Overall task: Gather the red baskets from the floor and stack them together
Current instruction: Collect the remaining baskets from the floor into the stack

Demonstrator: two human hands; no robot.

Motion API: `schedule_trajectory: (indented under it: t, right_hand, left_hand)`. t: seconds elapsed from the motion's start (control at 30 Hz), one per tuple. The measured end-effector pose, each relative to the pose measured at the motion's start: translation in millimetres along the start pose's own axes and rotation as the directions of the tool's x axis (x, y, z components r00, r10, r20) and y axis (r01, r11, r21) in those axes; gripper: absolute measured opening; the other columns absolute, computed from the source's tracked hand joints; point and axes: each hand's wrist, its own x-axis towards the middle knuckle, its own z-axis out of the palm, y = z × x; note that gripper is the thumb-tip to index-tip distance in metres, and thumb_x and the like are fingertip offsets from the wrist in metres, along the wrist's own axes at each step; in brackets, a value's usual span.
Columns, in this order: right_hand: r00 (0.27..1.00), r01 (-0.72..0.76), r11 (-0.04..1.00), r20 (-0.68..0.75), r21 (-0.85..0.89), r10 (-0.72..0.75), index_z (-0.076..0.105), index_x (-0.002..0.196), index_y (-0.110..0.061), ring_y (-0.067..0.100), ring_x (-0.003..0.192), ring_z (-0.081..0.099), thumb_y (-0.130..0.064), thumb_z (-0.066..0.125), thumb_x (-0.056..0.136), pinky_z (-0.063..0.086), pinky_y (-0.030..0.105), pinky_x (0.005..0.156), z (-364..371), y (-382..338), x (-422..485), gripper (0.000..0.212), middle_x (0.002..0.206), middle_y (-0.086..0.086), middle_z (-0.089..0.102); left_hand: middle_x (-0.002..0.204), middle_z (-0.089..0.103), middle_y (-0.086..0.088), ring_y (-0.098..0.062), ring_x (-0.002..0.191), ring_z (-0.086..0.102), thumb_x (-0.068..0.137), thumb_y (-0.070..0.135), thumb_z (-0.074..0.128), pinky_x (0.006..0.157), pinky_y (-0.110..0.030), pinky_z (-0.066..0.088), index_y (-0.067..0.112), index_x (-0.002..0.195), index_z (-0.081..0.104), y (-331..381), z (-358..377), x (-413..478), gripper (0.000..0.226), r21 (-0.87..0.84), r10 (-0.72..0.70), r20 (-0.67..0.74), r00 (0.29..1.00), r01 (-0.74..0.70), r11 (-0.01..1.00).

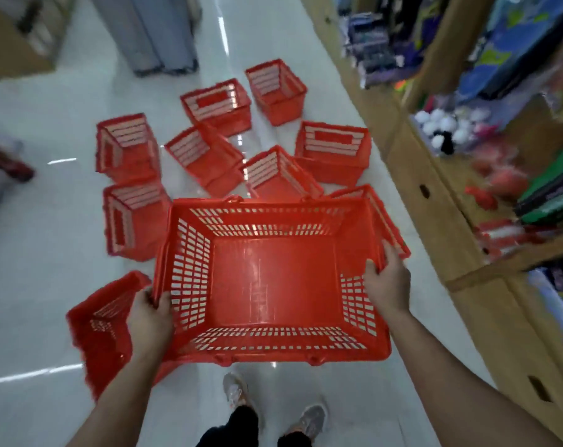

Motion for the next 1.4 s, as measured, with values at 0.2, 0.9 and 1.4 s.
schedule_trajectory:
  t: [0.2,0.9,1.4]
  right_hand:
    - [0.93,0.268,0.963,0.27,-0.026,-0.251,0.059,0.136,-0.012,0.032,0.115,0.064,-0.014,0.068,0.087,0.046,0.036,0.1,134.0,-148.8,-2.6,0.05,0.125,0.015,0.069]
    - [0.184,0.786,0.595,0.854,0.169,-0.486,0.059,0.134,-0.01,0.023,0.114,0.061,-0.009,0.064,0.09,0.039,0.021,0.097,634.3,-375.9,-120.7,0.044,0.125,0.009,0.067]
    - [-0.373,0.737,0.418,0.836,0.531,-0.403,0.062,0.13,-0.022,0.011,0.091,0.063,-0.017,0.063,0.09,0.047,0.025,0.086,948.7,-294.4,-162.5,0.039,0.105,-0.006,0.065]
  left_hand:
    - [0.111,0.067,-0.024,-0.043,0.102,0.061,0.093,0.019,0.063,0.088,-0.047,0.045,0.001,0.121,0.061,-107.3,-103.6,15.4,0.033,-0.174,-0.345,-0.225,0.911,0.311,0.934]
    - [0.099,0.063,-0.001,-0.017,0.079,0.06,0.096,0.025,0.061,0.064,-0.024,0.043,0.01,0.118,0.057,-337.9,-99.2,66.9,0.027,-0.721,-0.945,-0.3,0.128,0.618,0.313]
    - [0.089,0.064,0.005,-0.011,0.076,0.064,0.089,0.025,0.069,0.063,-0.029,0.047,0.019,0.103,0.055,-411.8,126.1,136.9,0.02,-0.856,-0.938,-0.114,-0.327,0.511,-0.074]
